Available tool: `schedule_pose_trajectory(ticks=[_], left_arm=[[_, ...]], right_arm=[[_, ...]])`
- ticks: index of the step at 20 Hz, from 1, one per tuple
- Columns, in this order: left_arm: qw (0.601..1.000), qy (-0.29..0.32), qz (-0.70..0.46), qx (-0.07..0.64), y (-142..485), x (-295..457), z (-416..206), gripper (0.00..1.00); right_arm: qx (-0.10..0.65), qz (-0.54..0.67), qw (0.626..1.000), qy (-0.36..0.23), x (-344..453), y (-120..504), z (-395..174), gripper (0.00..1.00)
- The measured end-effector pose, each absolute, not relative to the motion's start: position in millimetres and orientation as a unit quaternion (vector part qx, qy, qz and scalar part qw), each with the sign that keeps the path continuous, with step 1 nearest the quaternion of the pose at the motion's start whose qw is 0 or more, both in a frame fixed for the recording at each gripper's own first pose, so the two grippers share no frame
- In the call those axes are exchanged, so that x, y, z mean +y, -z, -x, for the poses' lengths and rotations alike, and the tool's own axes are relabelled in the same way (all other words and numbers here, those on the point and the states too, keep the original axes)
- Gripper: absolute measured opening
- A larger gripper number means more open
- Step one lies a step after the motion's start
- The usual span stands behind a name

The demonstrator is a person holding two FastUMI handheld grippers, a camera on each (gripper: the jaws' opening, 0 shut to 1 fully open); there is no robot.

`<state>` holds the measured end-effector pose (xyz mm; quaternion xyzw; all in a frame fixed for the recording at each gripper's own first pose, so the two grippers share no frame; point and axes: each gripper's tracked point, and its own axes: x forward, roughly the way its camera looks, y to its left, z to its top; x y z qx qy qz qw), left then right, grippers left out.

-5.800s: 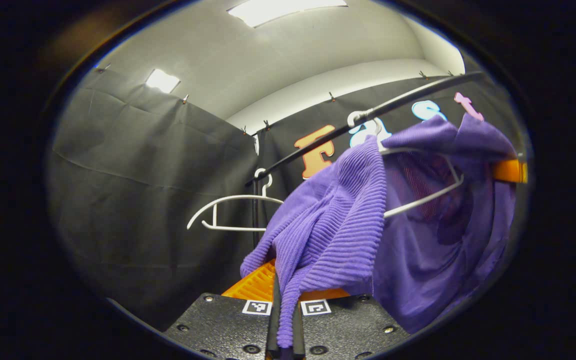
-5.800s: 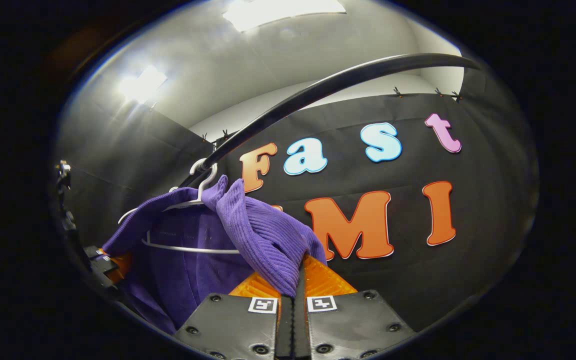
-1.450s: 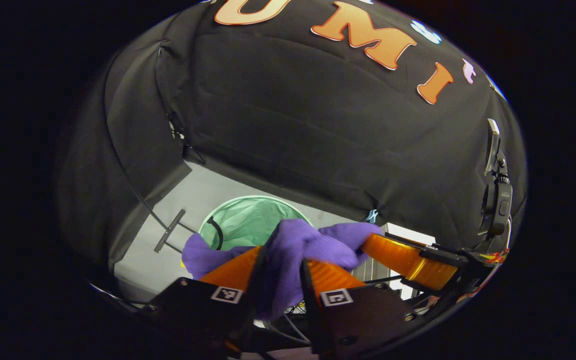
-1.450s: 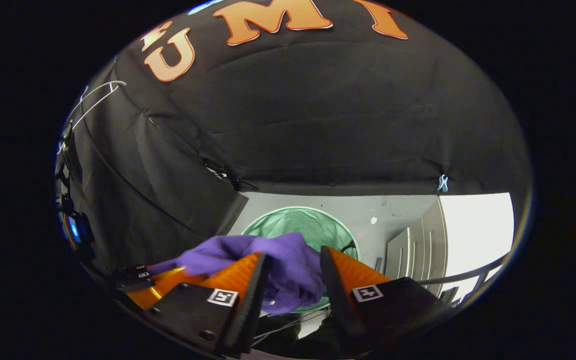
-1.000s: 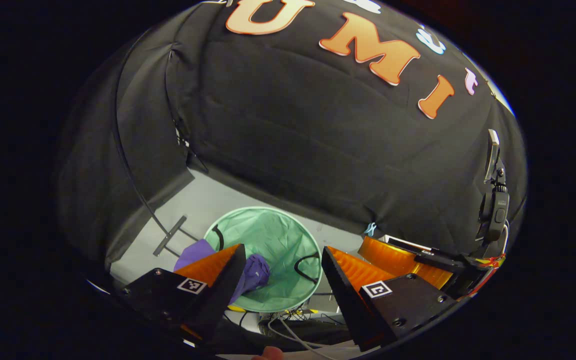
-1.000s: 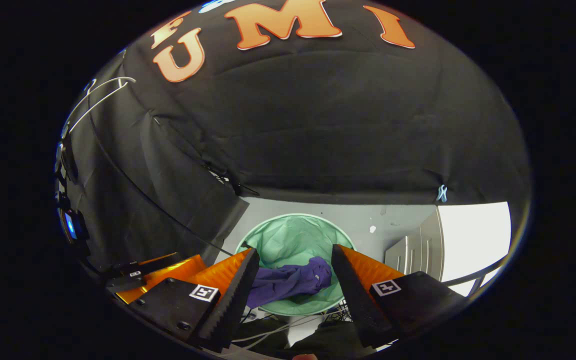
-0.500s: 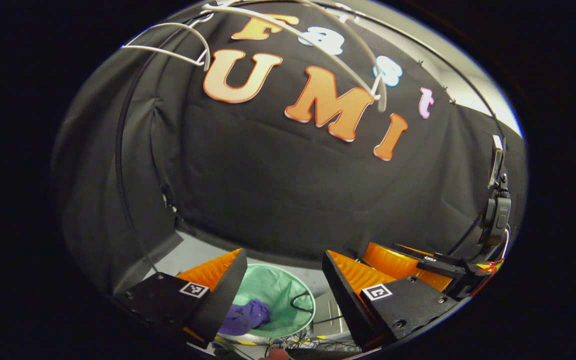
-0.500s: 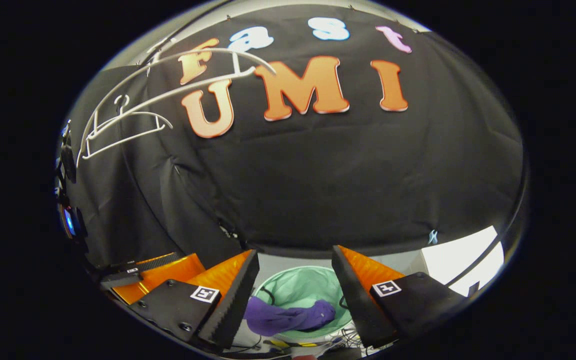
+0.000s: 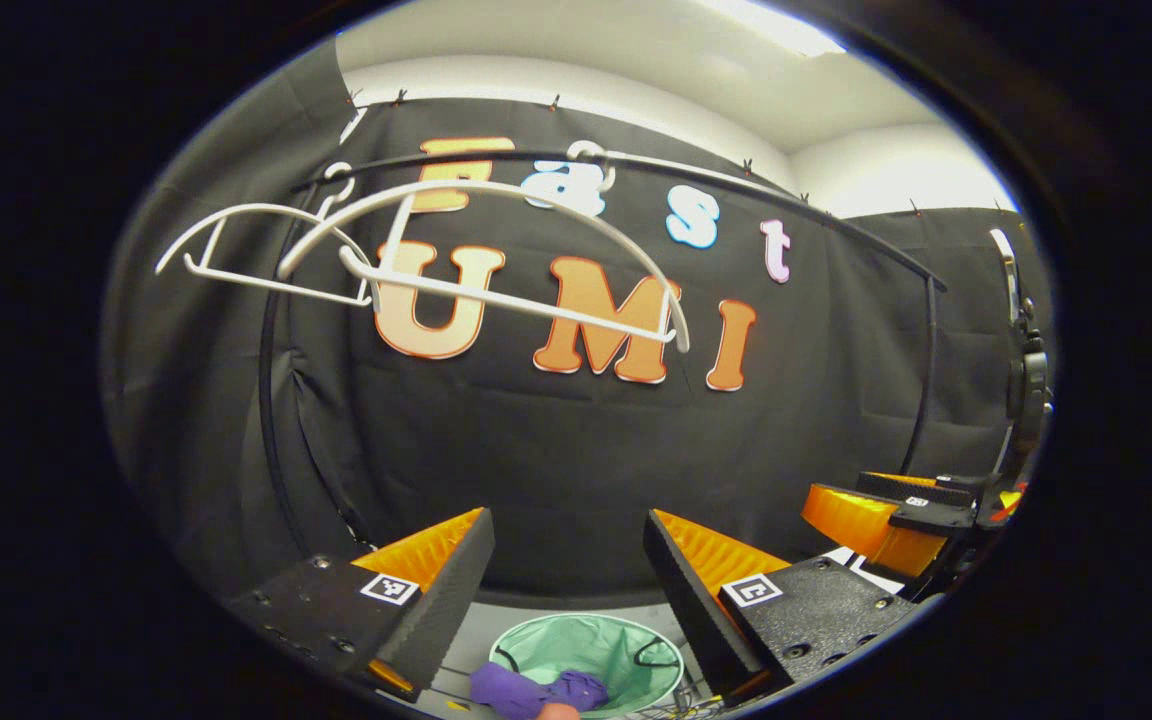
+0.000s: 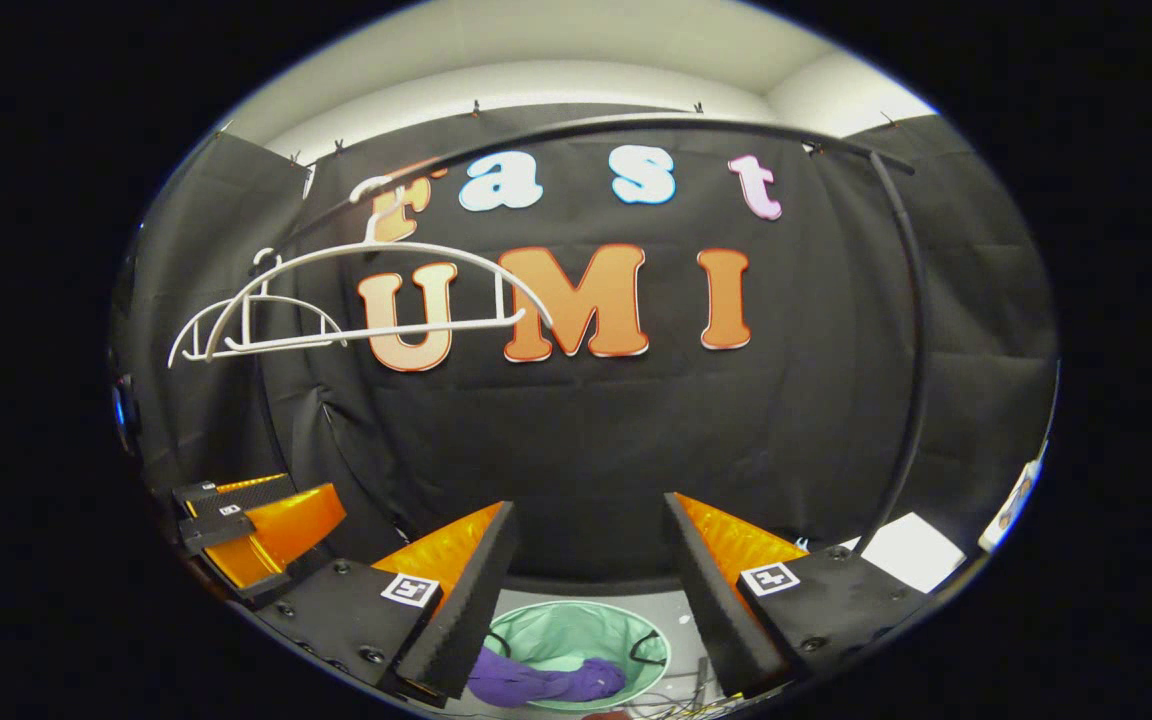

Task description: Grasp the clothes on the hanger with both hands and then place them into the laundry hamper below.

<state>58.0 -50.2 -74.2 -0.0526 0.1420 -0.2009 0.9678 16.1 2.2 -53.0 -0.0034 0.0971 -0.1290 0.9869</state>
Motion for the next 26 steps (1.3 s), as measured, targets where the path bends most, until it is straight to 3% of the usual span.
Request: schedule_pose_trajectory(ticks=[1,5,8,11,12,13,14,16,20,24,25,26], left_arm=[[0.969,0.197,0.065,0.136,64.9,-51.9,-46.5,0.95],[0.975,0.17,0.074,0.121,32.2,-70.0,18.9,0.92],[0.98,0.166,0.058,0.098,15.8,-77.3,51.1,0.92],[0.982,0.155,0.063,0.085,1.7,-85.0,81.9,0.92],[0.983,0.152,0.065,0.083,-0.2,-87.0,91.3,0.95],[0.983,0.149,0.064,0.08,-3.2,-87.0,99.8,0.92],[0.984,0.147,0.063,0.074,-7.6,-89.4,108.7,0.95],[0.985,0.142,0.064,0.067,-6.4,-96.2,124.5,0.92],[0.988,0.131,0.059,0.061,-12.0,-94.2,144.8,0.95],[0.988,0.132,0.051,0.058,-16.8,-97.2,153.2,0.92],[0.988,0.133,0.053,0.057,-18.7,-98.5,154.1,0.92],[0.988,0.133,0.056,0.055,-20.3,-99.9,155.2,0.92]], right_arm=[[0.086,0.009,0.988,0.126,-2.9,42.9,-3.0,0.84],[0.08,-0.001,0.992,0.096,-6.4,21.8,55.9,0.84],[0.067,0.008,0.993,0.092,-18.4,7.1,97.1,1.0],[0.052,0.005,0.995,0.081,-21.4,-4.5,132.6,0.88],[0.049,0.004,0.996,0.078,-23.2,-8.3,142.3,0.94],[0.046,0.004,0.996,0.076,-25.9,-10.2,152.8,0.94],[0.042,0.004,0.996,0.075,-28.7,-12.0,162.5,0.94],[0.038,0.002,0.997,0.074,-31.9,-14.6,179.0,0.94],[0.035,-0.002,0.997,0.076,-38.6,-15.7,203.3,0.94],[0.023,-0.001,0.996,0.081,-43.5,-19.8,222.7,0.94],[0.022,-0.002,0.996,0.083,-44.2,-19.8,226.8,0.84],[0.021,-0.004,0.996,0.085,-45.2,-19.3,227.5,0.84]])
